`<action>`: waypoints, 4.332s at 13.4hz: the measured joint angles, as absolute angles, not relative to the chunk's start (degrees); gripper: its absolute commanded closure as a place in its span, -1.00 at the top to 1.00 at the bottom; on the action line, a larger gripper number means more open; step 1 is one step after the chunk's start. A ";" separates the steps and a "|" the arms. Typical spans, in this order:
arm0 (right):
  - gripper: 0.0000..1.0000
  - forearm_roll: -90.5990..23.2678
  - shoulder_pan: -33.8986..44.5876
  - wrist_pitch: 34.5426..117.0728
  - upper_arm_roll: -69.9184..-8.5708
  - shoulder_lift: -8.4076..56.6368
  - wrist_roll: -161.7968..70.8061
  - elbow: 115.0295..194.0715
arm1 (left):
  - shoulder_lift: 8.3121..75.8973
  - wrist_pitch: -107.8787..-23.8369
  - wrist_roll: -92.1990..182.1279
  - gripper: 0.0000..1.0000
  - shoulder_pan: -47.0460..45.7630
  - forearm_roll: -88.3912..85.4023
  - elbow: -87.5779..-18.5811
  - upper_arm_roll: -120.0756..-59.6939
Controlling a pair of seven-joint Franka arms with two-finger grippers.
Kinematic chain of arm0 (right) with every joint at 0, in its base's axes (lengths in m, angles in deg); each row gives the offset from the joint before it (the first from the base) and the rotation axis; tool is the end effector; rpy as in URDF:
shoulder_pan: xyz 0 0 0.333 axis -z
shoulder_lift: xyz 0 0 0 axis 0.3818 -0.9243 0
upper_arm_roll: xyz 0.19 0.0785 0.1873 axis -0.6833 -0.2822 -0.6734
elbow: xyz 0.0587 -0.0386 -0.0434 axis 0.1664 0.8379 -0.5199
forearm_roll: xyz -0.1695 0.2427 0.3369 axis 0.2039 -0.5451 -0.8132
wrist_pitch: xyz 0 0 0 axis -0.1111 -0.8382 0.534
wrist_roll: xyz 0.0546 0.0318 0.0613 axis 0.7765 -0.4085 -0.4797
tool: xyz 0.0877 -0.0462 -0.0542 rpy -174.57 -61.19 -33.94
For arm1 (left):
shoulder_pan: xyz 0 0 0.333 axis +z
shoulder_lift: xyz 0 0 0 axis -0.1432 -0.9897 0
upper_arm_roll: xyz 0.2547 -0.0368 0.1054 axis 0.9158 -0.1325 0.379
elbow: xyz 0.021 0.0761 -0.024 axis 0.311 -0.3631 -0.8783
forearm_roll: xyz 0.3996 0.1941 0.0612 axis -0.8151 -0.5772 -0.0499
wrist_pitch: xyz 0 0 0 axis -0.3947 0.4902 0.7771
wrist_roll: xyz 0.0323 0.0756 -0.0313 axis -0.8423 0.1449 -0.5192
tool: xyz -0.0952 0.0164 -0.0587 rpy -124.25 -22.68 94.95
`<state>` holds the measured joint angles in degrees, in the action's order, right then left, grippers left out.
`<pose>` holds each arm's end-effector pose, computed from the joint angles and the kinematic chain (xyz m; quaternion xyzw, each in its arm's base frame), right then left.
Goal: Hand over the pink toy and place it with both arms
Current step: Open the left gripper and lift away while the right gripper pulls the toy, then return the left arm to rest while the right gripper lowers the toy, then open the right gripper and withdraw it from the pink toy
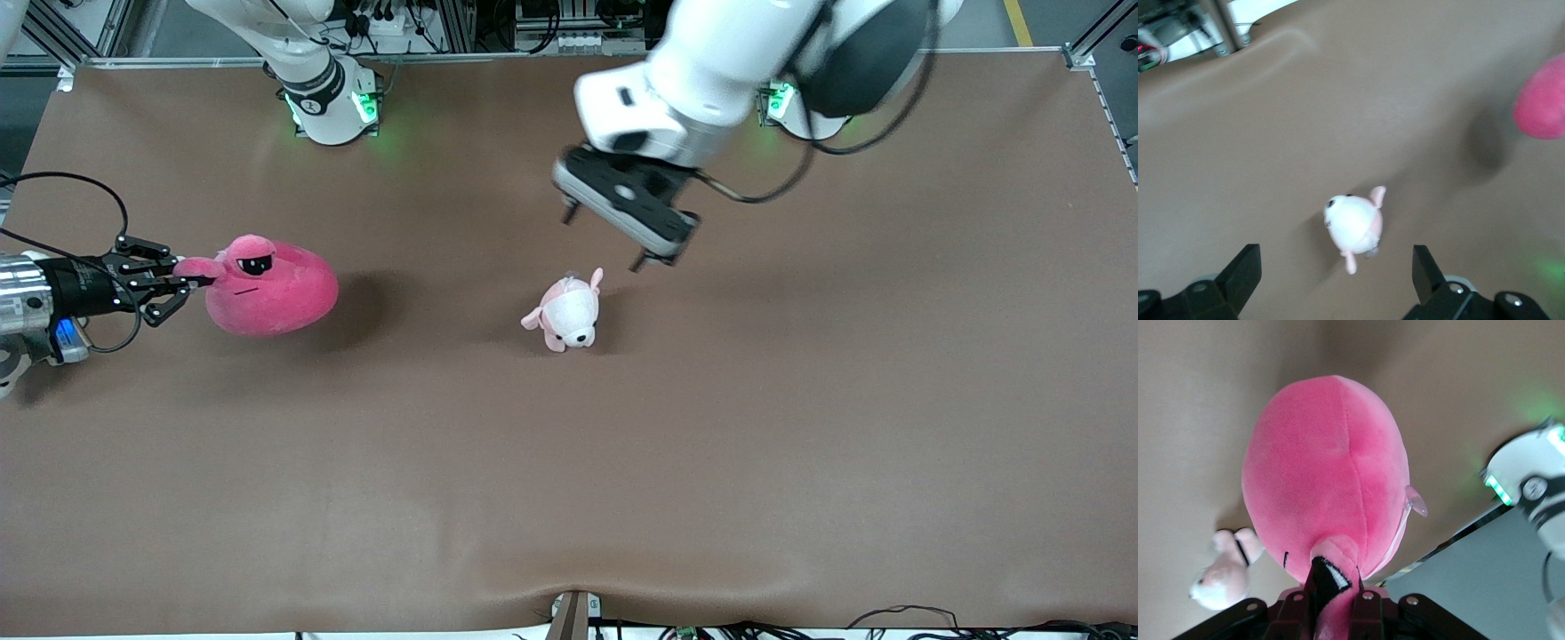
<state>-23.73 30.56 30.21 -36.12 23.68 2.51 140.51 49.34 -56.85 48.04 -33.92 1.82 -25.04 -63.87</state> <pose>0.6276 -0.1133 0.3601 -0.8015 0.4599 0.3613 0.1246 0.5795 -0.4359 0.5769 0.9506 -0.2536 0.1208 0.1317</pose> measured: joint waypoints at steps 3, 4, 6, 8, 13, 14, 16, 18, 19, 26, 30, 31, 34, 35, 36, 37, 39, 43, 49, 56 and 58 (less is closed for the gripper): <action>-1.00 -22.86 33.05 30.39 -36.09 19.10 -3.32 140.48 | 50.30 -51.97 48.10 1.00 -28.66 1.85 -25.05 -63.80; -1.00 -22.86 33.63 30.47 -36.10 17.72 -4.52 140.44 | 50.62 -50.24 48.09 1.00 -27.28 1.66 -25.05 -63.72; -1.00 -22.86 34.41 30.58 -36.10 15.75 -5.89 140.32 | 51.28 -46.64 48.09 1.00 -24.00 0.37 -25.05 -63.61; -1.00 -22.89 34.97 31.15 -36.11 14.61 -6.02 140.22 | 51.92 -43.27 48.10 1.00 -20.79 -2.58 -25.05 -63.55; -1.00 -23.02 37.31 34.60 -36.12 13.60 -6.32 140.03 | 54.20 -36.51 48.01 1.00 -16.14 -11.27 -25.03 -63.47; -1.00 -23.07 37.83 35.25 -36.12 13.20 -6.99 140.03 | 54.42 -35.69 48.01 1.00 -14.64 -11.61 -25.02 -63.43; -1.00 -23.11 38.36 36.96 -36.12 11.97 -8.91 140.02 | 55.20 -35.36 49.02 1.00 -10.11 -11.65 -24.99 -63.44; -0.75 -23.19 38.38 37.84 -36.17 10.89 -9.70 140.01 | 56.68 -32.73 50.83 1.00 -6.72 -11.53 -25.05 -63.37; -0.14 -23.20 38.38 38.25 -36.21 10.69 -9.92 139.99 | 57.68 -31.08 50.91 1.00 -6.14 -11.52 -25.40 -63.35; 1.00 -23.07 38.39 38.90 -36.31 10.63 -15.10 139.86 | 69.09 -32.70 55.27 1.00 -1.06 -11.66 -40.56 -63.26; 1.00 -23.07 38.38 38.89 -36.57 10.62 -15.20 139.31 | 69.92 -33.59 59.33 1.00 1.97 -12.02 -42.29 -63.37; 1.00 -23.07 38.38 38.88 -36.58 10.62 -15.21 138.94 | 69.92 -33.61 59.33 1.00 1.93 -12.39 -42.45 -63.64; 1.00 -22.82 38.38 38.69 -36.60 10.70 -15.22 137.26 | 69.90 -34.15 59.33 1.00 1.51 -13.75 -42.43 -64.10; 1.00 -22.70 38.38 38.57 -36.60 10.98 -15.23 136.79 | 69.87 -34.42 59.33 1.00 1.35 -13.85 -41.98 -64.24; 1.00 -22.64 38.38 38.11 -36.60 11.49 -15.24 136.34 | 69.80 -34.48 59.33 1.00 1.23 -13.89 -41.33 -64.42; 1.00 -22.59 38.38 37.39 -36.60 12.15 -15.24 135.97 | 69.74 -34.47 59.33 1.00 1.15 -13.89 -40.81 -64.54; 1.00 -22.19 38.37 36.41 -36.62 13.87 -15.26 135.47 | 69.64 -34.47 59.33 1.00 1.18 -13.89 -40.50 -64.53; 1.00 -17.84 37.57 35.97 -37.19 18.20 -23.57 135.07 | 69.03 -34.47 59.32 1.00 1.46 -13.90 -40.50 -64.45; 1.00 -10.93 29.16 35.97 -37.63 24.52 -30.85 134.94 | 68.17 -34.24 59.17 1.00 1.52 -13.90 -40.52 -64.38; 1.00 -0.30 23.15 36.36 -38.03 38.07 -38.18 138.05 | 67.58 -34.15 59.36 1.00 3.55 -13.60 -40.54 -64.67; 1.00 1.15 24.92 38.17 -40.57 41.62 -40.99 139.70 | 67.58 -34.15 59.33 1.00 4.66 -13.55 -40.47 -66.63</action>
<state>1.15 24.92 38.17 -40.57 41.62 -40.99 139.70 67.58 -34.15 59.33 4.66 -13.55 -40.47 -66.63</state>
